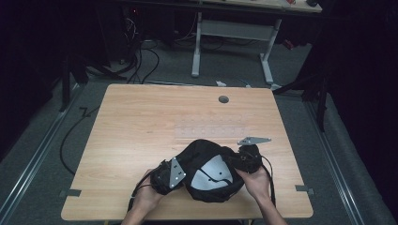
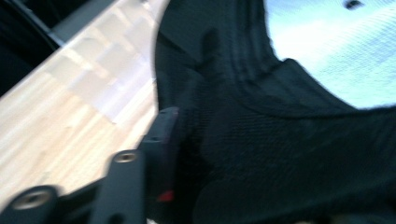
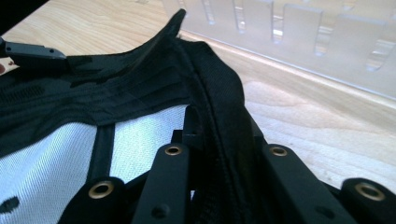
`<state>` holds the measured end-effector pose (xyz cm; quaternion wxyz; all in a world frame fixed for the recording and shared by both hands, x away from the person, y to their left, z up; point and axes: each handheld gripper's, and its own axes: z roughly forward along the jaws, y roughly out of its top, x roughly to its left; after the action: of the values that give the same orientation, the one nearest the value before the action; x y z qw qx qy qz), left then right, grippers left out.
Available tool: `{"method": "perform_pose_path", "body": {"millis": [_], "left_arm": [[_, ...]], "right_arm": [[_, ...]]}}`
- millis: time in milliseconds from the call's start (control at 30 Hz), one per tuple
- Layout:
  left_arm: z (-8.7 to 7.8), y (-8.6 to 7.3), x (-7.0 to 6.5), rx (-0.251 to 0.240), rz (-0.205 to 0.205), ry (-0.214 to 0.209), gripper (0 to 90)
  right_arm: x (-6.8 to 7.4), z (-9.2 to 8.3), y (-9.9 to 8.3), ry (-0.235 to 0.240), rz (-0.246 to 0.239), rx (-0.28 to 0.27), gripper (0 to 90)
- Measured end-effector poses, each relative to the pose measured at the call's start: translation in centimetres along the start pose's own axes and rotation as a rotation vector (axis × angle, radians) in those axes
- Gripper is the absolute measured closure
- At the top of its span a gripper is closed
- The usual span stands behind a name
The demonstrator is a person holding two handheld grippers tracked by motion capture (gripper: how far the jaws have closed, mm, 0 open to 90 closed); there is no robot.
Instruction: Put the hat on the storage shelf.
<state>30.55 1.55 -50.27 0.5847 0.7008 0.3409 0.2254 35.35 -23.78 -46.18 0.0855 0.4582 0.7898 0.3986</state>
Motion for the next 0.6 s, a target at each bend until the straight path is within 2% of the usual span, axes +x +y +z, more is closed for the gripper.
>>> {"method": "perform_pose_path", "body": {"millis": [33,67,100,167,333,467,533,600], "left_arm": [[-0.1,0.1,0.1,-0.001,0.0,-0.002,53.7],[-0.1,0.2,0.1,-0.004,0.005,0.001,57.1],[-0.2,0.3,0.2,-0.007,0.025,0.001,60.5],[-0.4,0.5,0.2,-0.002,0.036,-0.008,63.3],[-0.8,0.7,0.4,0.009,0.03,-0.039,67.3],[-1.3,0.9,0.8,0.031,0.029,-0.076,70.6],[-1.6,1.0,1.0,0.048,0.03,-0.086,73.4],[-1.9,0.9,0.9,0.064,0.023,-0.121,75.6]], "right_arm": [[0.0,0.0,0.0,0.0,0.0,0.0,78.1],[-0.1,0.1,-0.1,0.022,0.01,-0.002,75.9],[-0.2,0.1,-0.2,0.034,0.017,-0.003,74.6],[-0.3,0.3,-0.3,0.054,0.027,-0.002,72.6],[-0.6,0.0,0.0,0.115,0.06,-0.033,63.3],[-0.5,-0.1,0.4,0.131,0.06,-0.043,56.6],[-0.6,-0.3,0.6,0.129,0.064,-0.069,52.5],[-0.8,-0.6,0.8,0.138,0.081,-0.102,48.8]]}}
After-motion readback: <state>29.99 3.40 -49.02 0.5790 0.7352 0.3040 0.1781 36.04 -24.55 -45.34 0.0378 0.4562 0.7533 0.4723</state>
